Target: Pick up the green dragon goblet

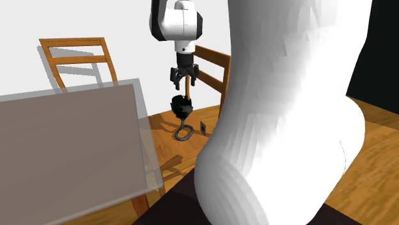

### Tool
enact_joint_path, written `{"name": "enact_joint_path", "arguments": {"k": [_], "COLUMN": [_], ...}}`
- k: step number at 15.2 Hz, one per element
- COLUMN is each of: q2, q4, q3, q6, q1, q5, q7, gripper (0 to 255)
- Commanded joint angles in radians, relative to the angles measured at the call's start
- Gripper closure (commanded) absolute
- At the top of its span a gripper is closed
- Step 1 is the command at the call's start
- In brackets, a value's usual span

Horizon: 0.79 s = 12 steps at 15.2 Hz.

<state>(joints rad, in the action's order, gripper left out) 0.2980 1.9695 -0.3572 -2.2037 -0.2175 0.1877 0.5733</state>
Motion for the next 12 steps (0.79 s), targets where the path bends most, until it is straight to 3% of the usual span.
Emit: {"name": "enact_joint_path", "arguments": {"k": [1,6,12], "q2": [0.082,0.273,0.323], "q4": [-0.074,-0.263,-0.256], "q3": [0.007,0.035,0.049], "q6": [0.000,0.013,-0.042], "q1": [-0.028,-0.104,-0.113], "q5": [0.040,0.113,0.133], "q7": [0.033,0.088,0.103], "gripper": [0,0,0]}}
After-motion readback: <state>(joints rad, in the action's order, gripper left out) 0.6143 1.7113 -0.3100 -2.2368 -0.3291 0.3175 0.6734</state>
